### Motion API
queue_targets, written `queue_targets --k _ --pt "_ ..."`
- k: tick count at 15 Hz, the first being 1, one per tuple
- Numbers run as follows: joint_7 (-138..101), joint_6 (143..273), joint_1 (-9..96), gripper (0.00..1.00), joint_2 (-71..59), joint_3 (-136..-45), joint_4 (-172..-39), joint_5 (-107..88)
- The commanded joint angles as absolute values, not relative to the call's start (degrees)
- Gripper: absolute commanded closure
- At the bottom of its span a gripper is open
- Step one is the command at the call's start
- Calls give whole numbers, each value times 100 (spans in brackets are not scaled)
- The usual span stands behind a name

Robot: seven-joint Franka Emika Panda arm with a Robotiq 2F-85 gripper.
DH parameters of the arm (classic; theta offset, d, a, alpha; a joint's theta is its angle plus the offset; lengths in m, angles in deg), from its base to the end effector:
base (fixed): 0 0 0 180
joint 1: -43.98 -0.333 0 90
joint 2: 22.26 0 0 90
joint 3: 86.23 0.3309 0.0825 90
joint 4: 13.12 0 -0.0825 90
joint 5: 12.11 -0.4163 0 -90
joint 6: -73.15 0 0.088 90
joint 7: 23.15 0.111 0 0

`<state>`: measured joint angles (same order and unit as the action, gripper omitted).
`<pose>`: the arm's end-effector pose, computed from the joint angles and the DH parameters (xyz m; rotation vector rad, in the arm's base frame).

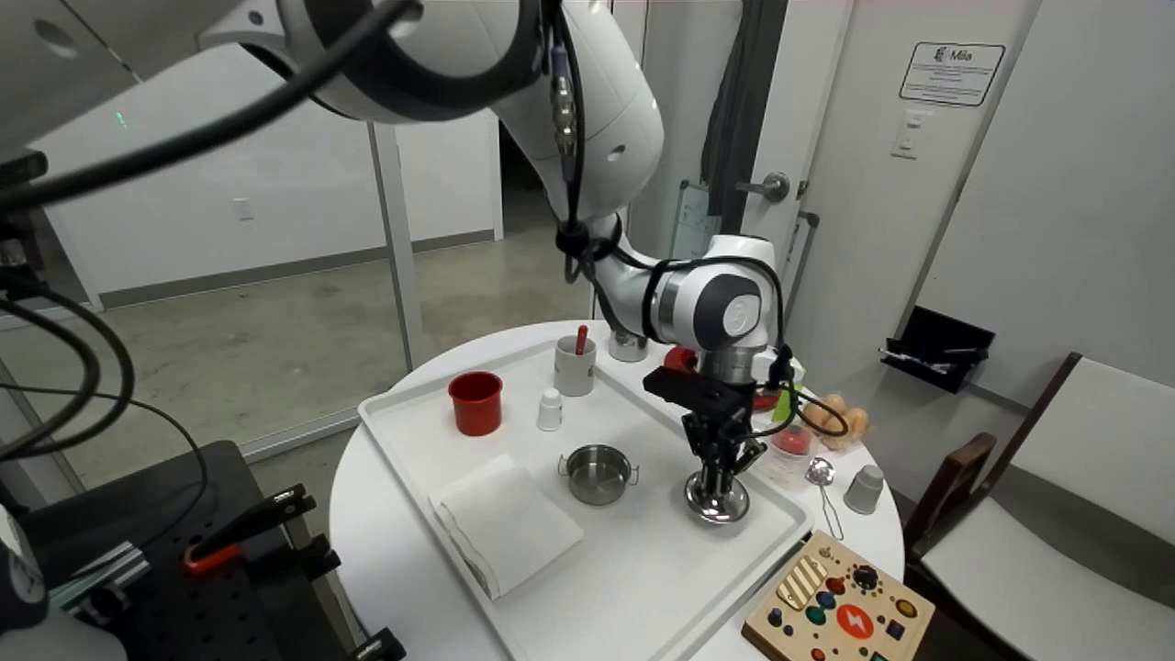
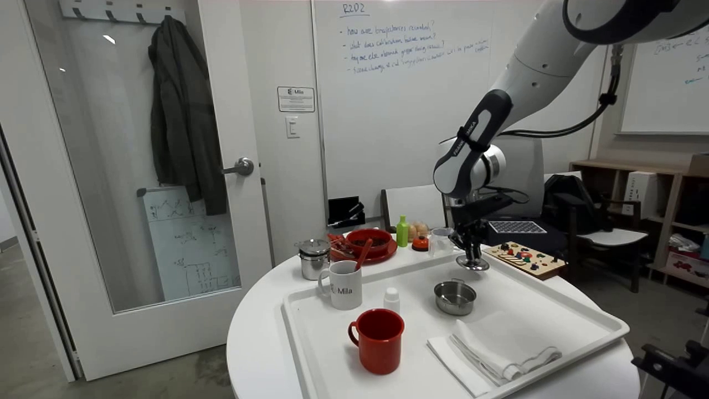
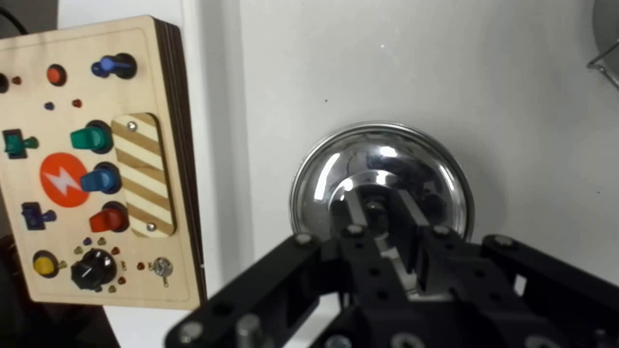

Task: Pick the lid on the tray and put it on the pot

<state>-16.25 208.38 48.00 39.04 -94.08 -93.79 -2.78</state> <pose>0.7150 -0.1378 0.0274 2.9023 -0.2048 -0.1791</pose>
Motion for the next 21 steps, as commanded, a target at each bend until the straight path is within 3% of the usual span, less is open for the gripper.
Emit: queue_targets --k 1,12,21 --pt "-1618 20903 4493 90 3073 -9593 -10333 -130" --pt "-1658 21067 3932 90 1844 -9524 -11924 464" --pt "-1553 21028 3524 90 1903 -9480 -12020 910"
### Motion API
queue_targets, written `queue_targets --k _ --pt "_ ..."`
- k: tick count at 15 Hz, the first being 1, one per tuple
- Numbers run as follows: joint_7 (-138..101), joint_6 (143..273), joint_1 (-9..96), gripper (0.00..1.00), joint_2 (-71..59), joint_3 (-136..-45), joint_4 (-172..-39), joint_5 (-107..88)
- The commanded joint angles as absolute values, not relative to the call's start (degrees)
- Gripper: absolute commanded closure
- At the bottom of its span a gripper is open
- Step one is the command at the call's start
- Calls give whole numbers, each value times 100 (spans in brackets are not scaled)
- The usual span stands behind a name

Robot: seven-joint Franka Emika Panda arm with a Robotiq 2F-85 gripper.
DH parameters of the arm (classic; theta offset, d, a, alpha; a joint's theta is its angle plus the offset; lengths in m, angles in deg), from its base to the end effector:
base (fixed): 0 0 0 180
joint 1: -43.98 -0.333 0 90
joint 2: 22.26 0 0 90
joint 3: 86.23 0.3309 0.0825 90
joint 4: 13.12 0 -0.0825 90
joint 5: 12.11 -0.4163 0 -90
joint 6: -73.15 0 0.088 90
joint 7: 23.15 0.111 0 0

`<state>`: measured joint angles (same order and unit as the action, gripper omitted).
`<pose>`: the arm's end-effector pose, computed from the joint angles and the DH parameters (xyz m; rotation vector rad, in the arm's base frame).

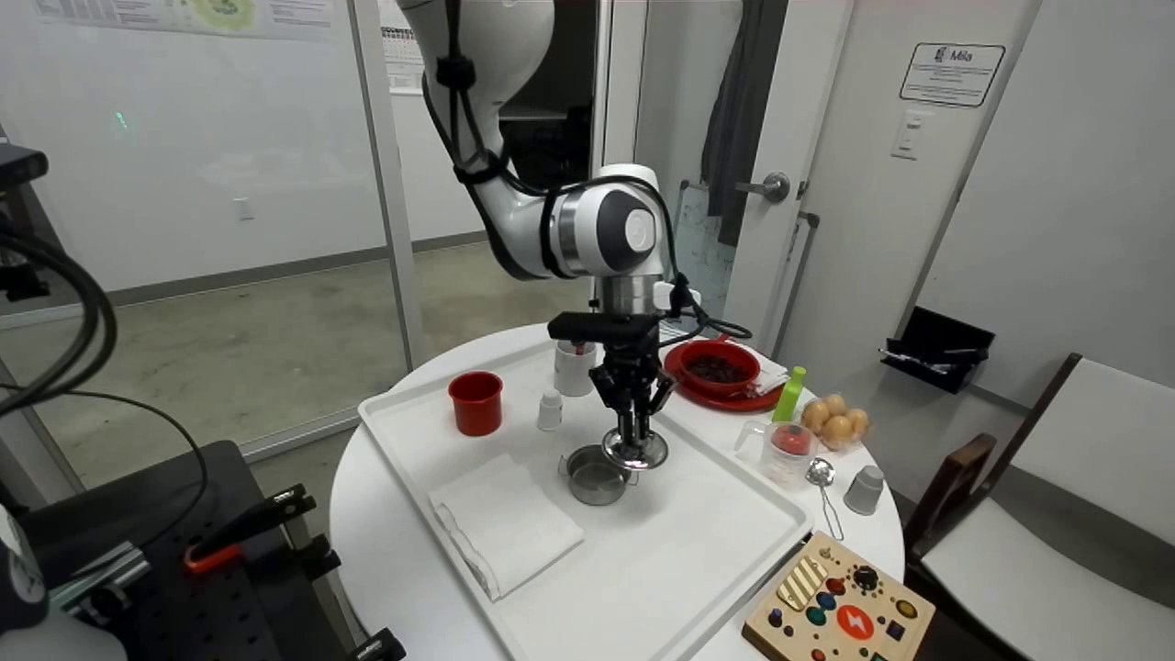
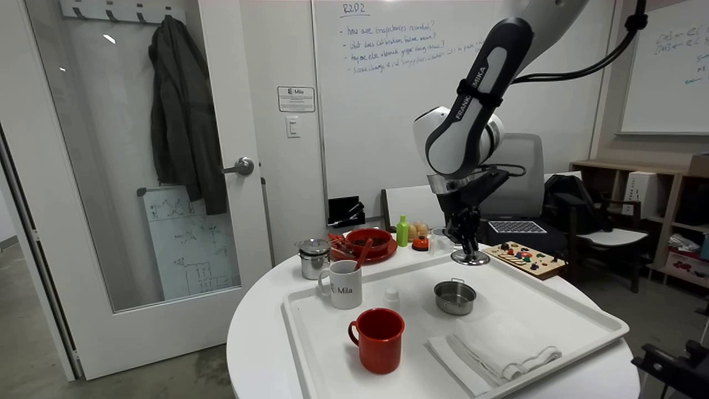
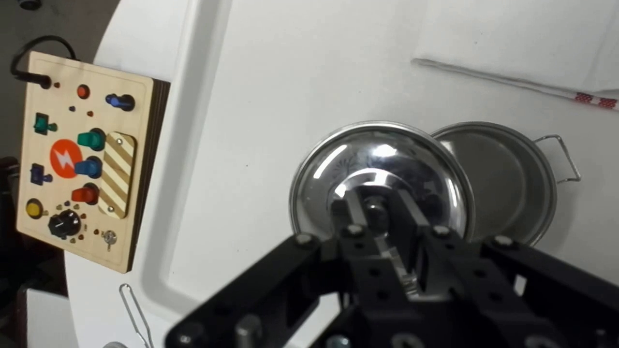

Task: Pick the lid on the tray and put it on the pot

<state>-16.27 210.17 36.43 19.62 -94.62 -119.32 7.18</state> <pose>0.6398 -0.0128 0.0940 2.8065 0.2299 -0.2514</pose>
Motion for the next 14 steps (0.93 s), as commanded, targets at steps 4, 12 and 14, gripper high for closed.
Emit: queue_targets --k 4,12,14 --pt "-1575 20906 3451 90 2015 -9439 -11902 946" --pt "-1635 20903 3376 90 2137 -9319 -11897 987" --pt "-1592 20885 3317 90 2232 -9327 -11841 1030"
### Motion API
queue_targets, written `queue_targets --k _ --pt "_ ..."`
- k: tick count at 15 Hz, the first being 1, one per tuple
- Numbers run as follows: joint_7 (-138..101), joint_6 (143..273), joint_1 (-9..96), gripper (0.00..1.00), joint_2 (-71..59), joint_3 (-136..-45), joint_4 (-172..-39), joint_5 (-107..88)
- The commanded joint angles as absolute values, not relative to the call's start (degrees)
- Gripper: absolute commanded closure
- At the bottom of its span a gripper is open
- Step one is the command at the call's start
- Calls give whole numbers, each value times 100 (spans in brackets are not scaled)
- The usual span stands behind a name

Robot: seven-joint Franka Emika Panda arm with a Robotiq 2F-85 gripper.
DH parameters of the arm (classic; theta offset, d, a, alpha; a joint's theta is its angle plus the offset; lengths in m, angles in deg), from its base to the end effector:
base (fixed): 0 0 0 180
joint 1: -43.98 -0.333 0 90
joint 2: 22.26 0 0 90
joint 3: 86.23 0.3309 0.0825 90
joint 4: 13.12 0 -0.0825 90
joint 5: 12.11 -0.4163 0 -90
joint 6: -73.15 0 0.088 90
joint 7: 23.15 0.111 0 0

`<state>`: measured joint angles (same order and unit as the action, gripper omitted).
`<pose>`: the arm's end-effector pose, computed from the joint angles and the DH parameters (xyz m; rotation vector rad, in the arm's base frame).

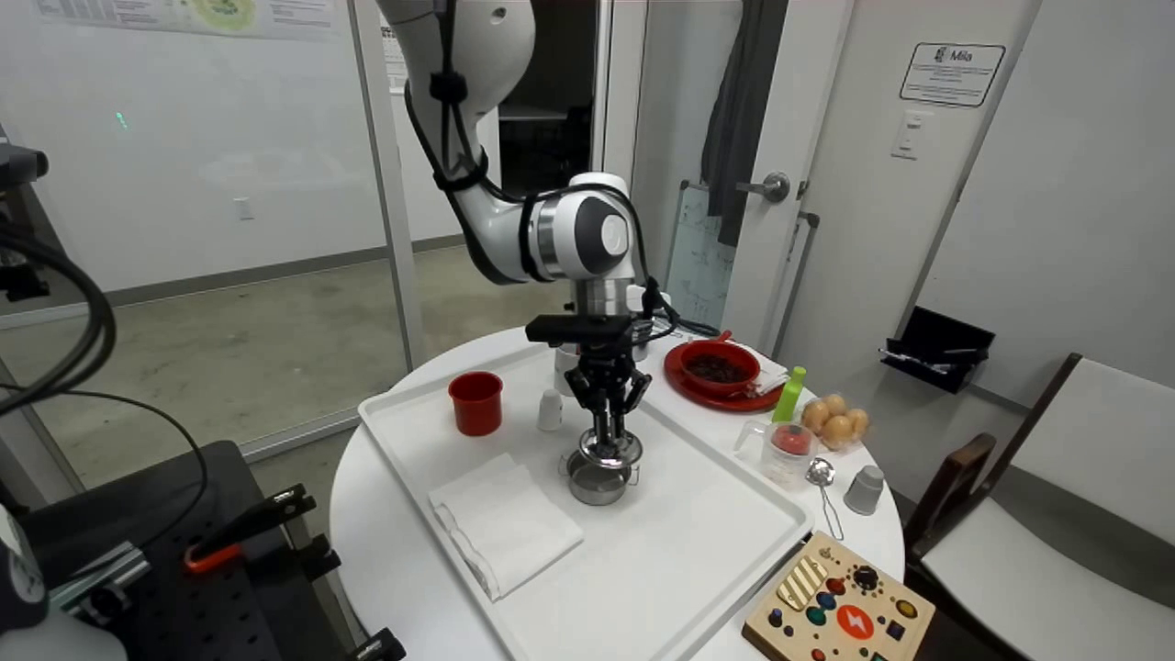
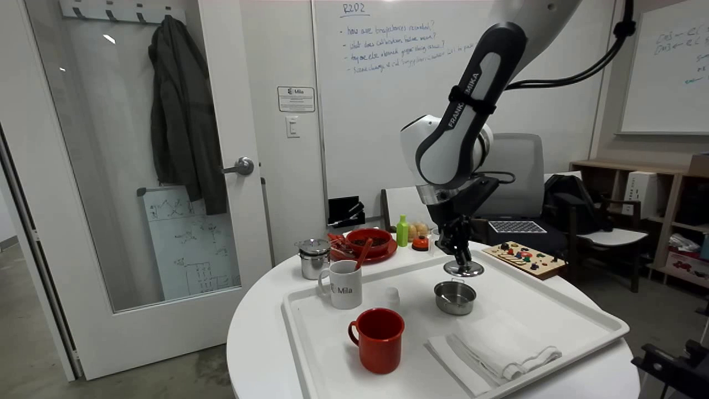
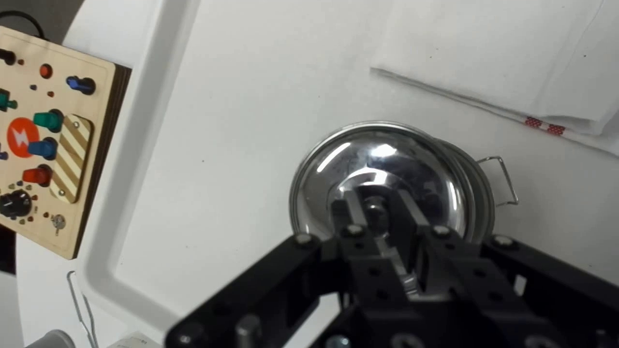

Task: Pick the lid on the tray and put it on the pot

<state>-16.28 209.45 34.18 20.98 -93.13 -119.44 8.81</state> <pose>0.6307 0.0266 0.0762 2.7814 0.3485 -0.2908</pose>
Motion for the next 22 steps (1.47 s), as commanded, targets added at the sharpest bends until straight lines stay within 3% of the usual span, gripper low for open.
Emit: queue_targets --k 1,22 --pt "-1582 20874 3291 90 2273 -9331 -11819 1042" --pt "-1631 20869 3231 90 3244 -9359 -10863 1056"
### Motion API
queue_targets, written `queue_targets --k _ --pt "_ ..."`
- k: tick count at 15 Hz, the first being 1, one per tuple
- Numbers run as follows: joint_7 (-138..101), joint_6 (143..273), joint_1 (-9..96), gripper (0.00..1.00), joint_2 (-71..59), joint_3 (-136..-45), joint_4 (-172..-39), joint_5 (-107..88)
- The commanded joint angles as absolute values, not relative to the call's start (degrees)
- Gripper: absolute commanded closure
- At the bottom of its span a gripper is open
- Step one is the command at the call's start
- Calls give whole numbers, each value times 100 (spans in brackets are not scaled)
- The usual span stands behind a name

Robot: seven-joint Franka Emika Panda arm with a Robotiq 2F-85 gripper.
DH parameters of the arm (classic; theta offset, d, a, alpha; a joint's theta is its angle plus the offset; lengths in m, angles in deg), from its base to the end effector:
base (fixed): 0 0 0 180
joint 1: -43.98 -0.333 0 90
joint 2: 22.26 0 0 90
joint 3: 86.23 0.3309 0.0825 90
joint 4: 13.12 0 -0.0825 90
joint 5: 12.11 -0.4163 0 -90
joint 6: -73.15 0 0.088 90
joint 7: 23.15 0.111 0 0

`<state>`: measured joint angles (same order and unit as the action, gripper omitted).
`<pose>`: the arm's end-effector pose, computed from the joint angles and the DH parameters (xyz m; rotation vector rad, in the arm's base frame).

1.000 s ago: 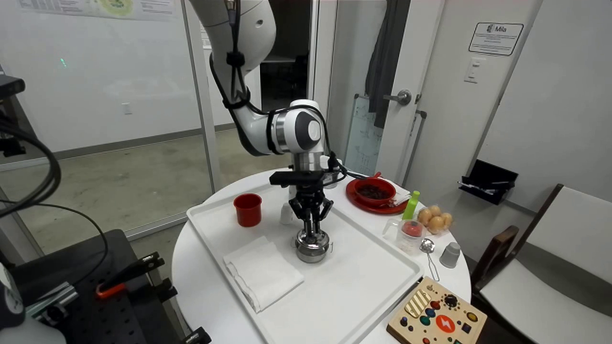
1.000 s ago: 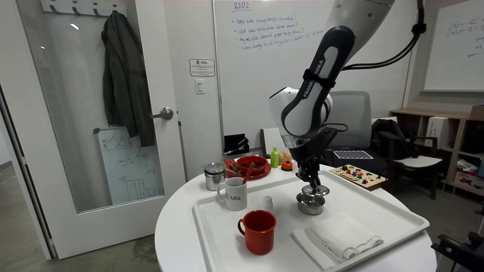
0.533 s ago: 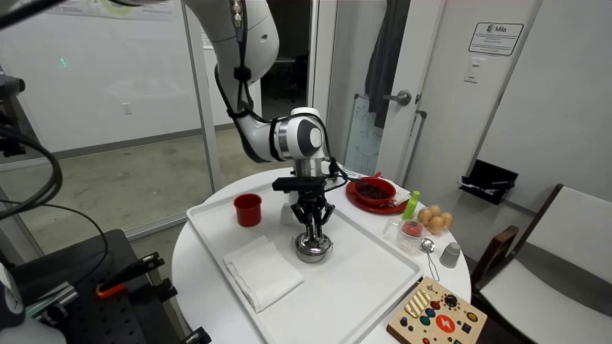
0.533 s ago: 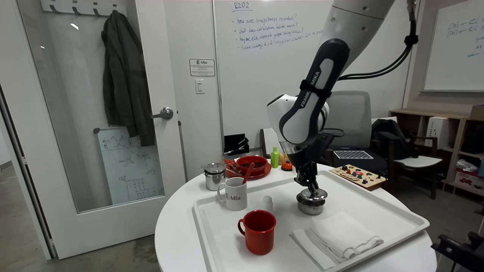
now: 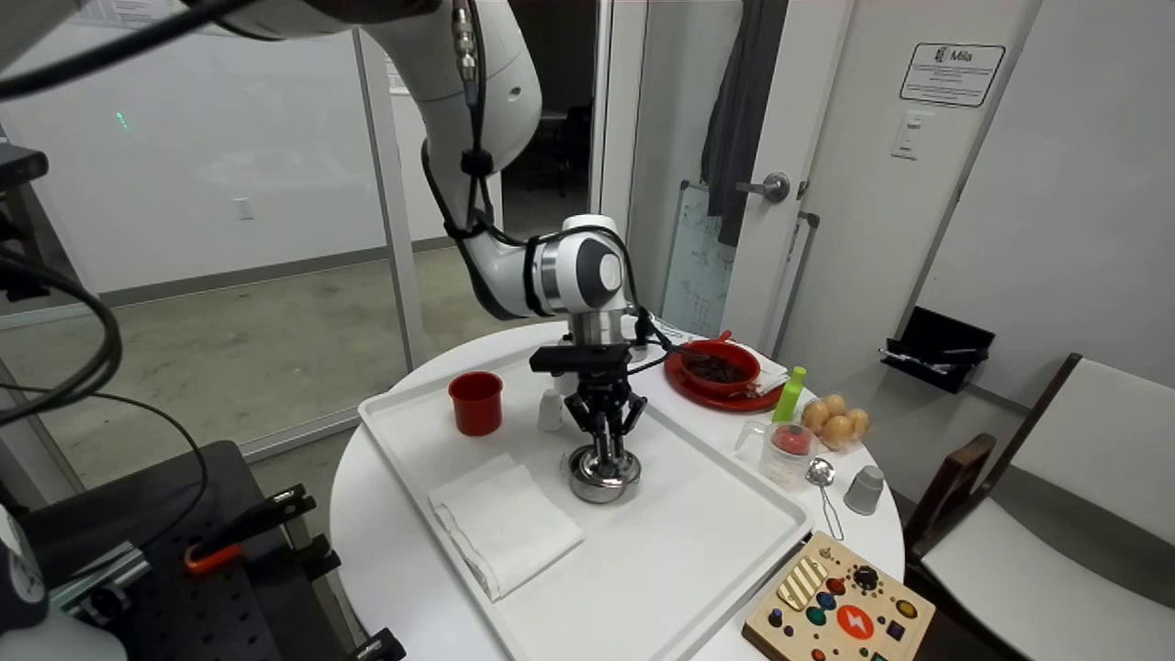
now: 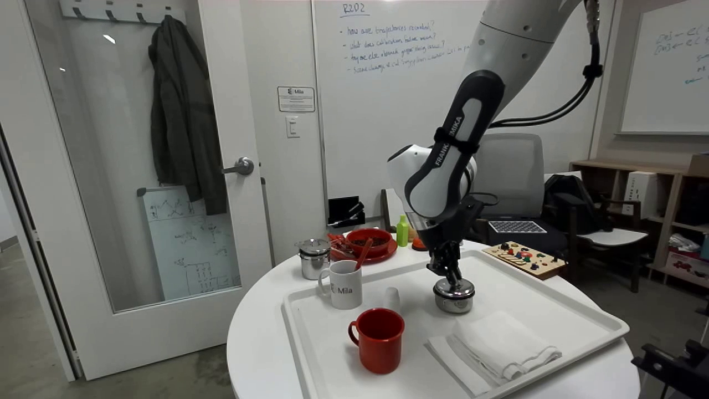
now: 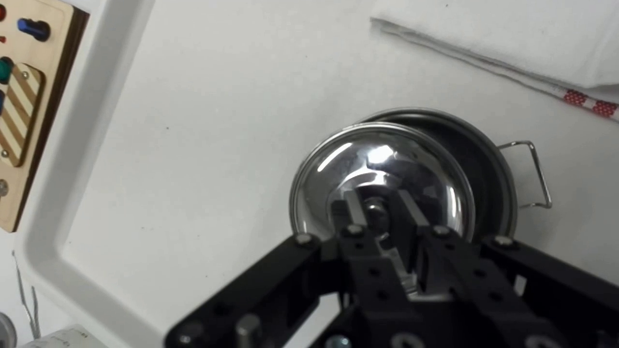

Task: Pick the lid on the tray and put it on the pot

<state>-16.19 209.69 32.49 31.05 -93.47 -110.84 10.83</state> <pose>0.6475 0.0438 0.0159 2.7246 0.4389 -0.3055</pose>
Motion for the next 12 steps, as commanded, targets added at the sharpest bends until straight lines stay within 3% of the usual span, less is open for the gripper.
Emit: queue_targets --k 1,12 --pt "-1675 20823 3258 90 3254 -9330 -10837 1025" --pt "-1720 20797 3254 90 2986 -9248 -11193 1051"
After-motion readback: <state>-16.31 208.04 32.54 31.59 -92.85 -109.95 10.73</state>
